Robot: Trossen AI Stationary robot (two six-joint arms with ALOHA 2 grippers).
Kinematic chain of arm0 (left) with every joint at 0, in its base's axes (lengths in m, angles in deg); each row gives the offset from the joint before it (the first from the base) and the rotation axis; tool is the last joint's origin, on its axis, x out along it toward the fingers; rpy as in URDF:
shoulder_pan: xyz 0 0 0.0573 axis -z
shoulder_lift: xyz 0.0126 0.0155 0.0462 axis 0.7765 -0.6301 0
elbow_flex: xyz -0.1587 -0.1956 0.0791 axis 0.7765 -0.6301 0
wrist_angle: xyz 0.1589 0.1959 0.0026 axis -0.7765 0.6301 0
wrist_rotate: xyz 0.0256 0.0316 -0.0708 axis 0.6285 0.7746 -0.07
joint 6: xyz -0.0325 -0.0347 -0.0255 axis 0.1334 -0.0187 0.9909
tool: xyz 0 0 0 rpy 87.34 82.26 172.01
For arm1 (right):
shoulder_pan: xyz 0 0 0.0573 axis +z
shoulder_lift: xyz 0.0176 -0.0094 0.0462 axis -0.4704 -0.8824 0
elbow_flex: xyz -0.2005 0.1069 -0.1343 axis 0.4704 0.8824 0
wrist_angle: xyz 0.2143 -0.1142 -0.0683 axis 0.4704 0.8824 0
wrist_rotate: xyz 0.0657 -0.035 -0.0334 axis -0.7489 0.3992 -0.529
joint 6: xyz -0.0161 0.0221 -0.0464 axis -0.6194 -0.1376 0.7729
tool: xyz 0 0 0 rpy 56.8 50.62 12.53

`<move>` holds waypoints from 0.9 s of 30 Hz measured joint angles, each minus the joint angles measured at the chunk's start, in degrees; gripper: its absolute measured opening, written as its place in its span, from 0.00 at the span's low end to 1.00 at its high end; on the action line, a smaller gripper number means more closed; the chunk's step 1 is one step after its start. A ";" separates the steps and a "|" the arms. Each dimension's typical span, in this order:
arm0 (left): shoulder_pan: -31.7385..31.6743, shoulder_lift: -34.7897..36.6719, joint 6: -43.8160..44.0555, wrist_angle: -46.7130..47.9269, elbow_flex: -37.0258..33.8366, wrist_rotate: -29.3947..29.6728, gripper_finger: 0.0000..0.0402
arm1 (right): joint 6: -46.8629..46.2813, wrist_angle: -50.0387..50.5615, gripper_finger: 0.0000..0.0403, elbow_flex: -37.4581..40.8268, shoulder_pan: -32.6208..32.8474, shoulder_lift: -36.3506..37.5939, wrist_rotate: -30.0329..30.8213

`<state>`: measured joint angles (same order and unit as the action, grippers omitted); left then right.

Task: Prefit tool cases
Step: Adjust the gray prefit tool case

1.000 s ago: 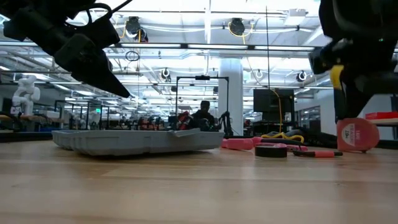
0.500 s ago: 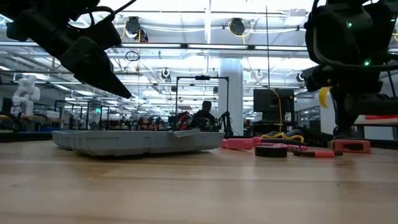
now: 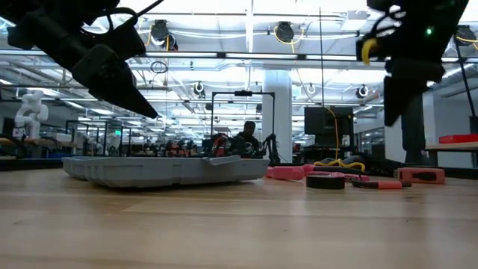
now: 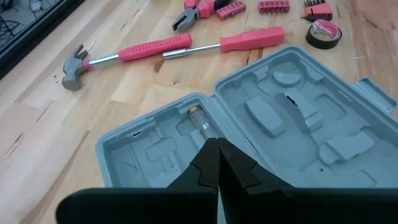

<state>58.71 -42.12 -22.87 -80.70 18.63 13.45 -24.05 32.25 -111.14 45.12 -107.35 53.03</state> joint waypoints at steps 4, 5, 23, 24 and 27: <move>0.00 0.00 0.32 1.54 0.02 -0.02 0.00 | 0.28 -3.50 0.42 0.00 0.02 4.09 3.27; 0.00 0.00 0.43 2.23 0.03 -0.06 0.00 | 0.73 -4.44 0.43 0.00 0.02 4.79 3.89; 3.26 -0.04 6.49 29.69 5.31 -20.74 0.00 | 29.21 -47.34 0.01 0.00 -6.14 -16.22 -4.79; 3.26 -0.04 6.51 29.69 5.31 -20.23 0.00 | 30.84 -48.93 0.01 -0.01 -7.03 -17.27 -5.20; 3.26 -0.04 6.49 29.67 5.31 -18.13 0.00 | 35.17 -54.17 0.01 0.00 -9.26 -19.65 -7.44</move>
<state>61.97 -42.17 -16.38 -51.04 23.94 -4.68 11.12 -21.92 -111.14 35.86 -127.01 45.59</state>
